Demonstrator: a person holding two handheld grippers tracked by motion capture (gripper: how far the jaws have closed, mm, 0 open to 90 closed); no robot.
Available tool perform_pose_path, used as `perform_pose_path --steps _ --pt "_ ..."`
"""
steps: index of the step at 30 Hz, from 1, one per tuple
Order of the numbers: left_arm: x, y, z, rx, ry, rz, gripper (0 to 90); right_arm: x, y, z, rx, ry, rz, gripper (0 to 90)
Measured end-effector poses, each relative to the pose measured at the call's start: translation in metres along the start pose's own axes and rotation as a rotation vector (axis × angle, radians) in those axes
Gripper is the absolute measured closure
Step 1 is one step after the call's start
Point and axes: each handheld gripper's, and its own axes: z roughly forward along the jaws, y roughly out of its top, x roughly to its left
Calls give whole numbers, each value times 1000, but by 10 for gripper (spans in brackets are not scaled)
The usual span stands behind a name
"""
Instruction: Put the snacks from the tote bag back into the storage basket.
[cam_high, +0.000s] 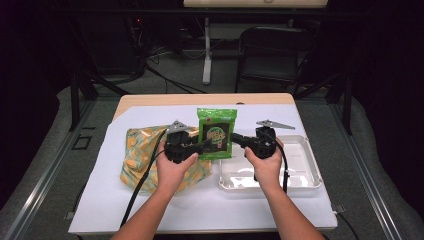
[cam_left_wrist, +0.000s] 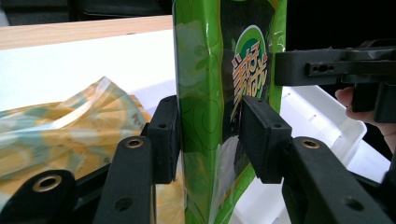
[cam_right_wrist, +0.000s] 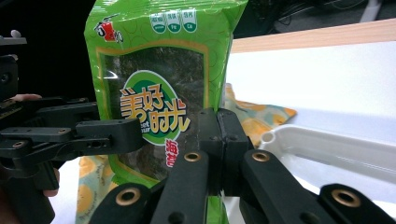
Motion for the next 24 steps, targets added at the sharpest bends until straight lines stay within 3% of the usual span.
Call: perform_pose_path --steps 24 --pt "-11 2 44 27 -29 -3 592 -28 0 -18 22 -101 27 899"
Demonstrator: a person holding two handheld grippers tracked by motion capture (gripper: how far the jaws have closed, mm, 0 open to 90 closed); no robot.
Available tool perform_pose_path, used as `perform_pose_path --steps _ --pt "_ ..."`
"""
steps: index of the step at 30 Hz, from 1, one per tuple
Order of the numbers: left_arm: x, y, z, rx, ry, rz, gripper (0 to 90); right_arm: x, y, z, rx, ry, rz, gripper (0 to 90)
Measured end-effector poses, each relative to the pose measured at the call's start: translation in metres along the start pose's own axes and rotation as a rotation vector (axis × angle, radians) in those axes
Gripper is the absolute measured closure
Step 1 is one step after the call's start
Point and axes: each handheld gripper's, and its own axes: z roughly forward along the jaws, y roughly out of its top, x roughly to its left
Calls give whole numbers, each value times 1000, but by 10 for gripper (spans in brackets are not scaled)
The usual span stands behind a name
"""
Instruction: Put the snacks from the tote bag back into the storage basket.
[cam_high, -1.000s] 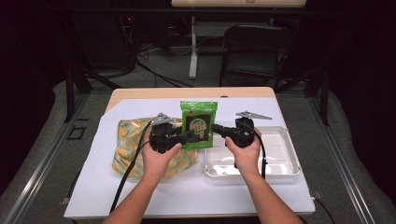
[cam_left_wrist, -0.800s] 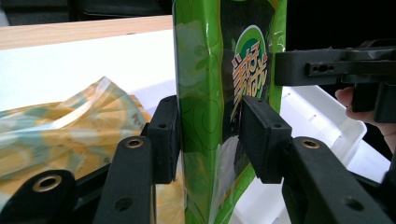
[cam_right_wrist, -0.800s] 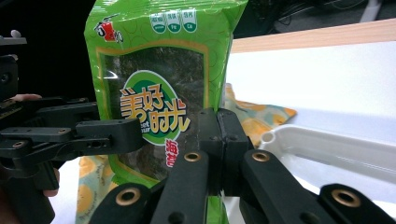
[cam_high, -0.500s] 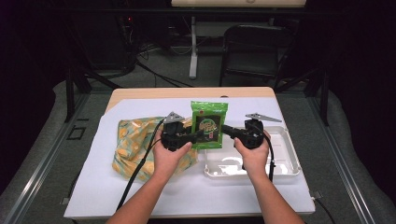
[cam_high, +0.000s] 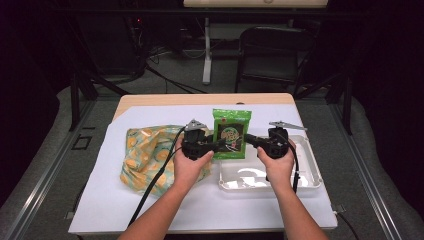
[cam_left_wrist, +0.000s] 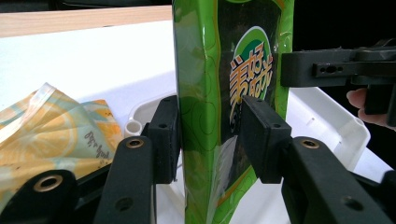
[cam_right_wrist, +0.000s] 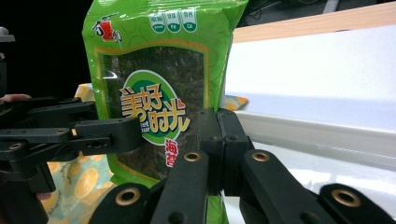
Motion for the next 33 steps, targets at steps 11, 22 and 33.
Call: perform_pose_path --steps 11,22,33 --pt "2 -2 14 12 4 -18 590 -14 0 4 20 -6 12 899" --pt "3 -4 27 22 6 -37 586 -23 0 8 35 -32 5 899" --pt "2 -7 39 33 11 -39 577 -31 -1 10 48 -53 16 898"
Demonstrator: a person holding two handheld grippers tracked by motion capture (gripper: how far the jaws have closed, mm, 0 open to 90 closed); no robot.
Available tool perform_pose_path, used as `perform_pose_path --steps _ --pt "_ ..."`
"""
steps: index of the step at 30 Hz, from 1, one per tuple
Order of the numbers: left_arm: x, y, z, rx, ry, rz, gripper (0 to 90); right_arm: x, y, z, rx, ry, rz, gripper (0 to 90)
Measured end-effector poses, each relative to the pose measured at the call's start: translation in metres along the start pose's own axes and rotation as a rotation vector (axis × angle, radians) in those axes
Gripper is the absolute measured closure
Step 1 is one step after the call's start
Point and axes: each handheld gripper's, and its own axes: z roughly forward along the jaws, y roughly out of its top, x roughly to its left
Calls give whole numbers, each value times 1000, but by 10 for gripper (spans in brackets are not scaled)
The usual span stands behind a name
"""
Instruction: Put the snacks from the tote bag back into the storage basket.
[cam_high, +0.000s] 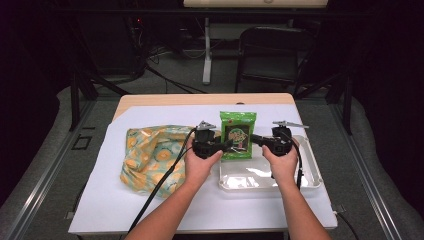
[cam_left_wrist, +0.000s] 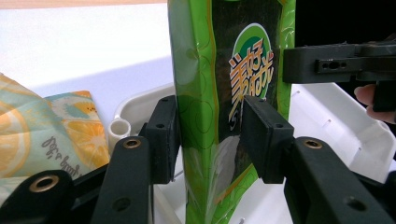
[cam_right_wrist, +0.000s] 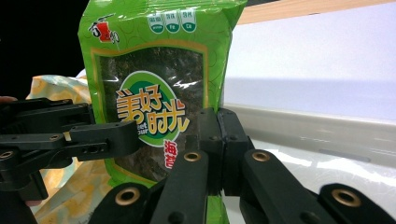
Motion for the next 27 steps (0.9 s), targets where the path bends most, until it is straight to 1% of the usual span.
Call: perform_pose_path --steps 5,14,16,17,23,25,26,27 --pt "0 -1 4 4 -2 0 576 -2 0 0 7 -11 -5 898" --pt "-1 -3 9 21 -11 -5 575 -6 -1 0 0 -31 2 898" --pt "-1 -4 10 30 -9 0 575 -7 -1 -1 11 -34 -6 898" --pt "-1 -4 11 33 -10 2 575 -7 -2 0 7 -37 -3 898" --pt "0 -7 16 52 -13 -2 573 -7 -5 1 16 -57 -15 898" --pt "0 -8 17 64 -10 3 570 -8 -6 1 18 -62 -20 898" --pt "0 -8 18 73 -11 0 569 -8 -6 1 20 -66 -22 898" --pt "1 -9 19 72 -7 -3 568 -8 -7 2 22 -64 -21 898"
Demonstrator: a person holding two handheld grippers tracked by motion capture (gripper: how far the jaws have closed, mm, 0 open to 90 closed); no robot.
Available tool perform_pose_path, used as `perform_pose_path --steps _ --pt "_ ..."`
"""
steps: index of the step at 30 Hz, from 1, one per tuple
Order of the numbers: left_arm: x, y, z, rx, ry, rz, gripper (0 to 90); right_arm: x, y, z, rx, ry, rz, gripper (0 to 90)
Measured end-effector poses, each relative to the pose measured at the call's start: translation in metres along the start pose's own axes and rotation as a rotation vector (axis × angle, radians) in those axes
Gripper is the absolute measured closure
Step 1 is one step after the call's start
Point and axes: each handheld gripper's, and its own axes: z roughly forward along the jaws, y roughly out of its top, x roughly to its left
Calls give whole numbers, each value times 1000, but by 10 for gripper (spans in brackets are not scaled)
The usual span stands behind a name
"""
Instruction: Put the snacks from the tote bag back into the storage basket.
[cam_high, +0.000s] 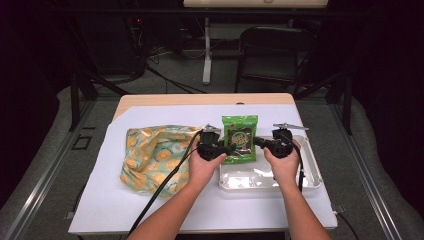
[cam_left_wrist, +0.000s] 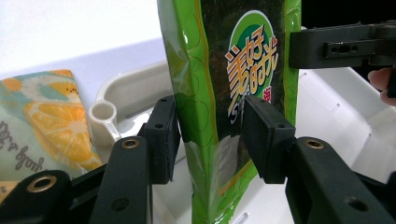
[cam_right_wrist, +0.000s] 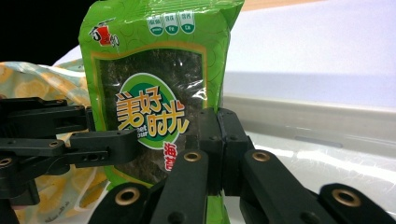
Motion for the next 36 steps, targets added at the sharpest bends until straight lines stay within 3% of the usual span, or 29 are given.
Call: perform_pose_path --steps 4,26,36 --pt "2 0 0 23 2 -4 562 3 -2 3 1 -14 -10 898" --pt "3 2 -6 6 24 9 534 4 -5 7 -29 -41 -14 900" --pt "5 -2 1 45 44 6 532 2 -8 11 -11 -48 -3 900"
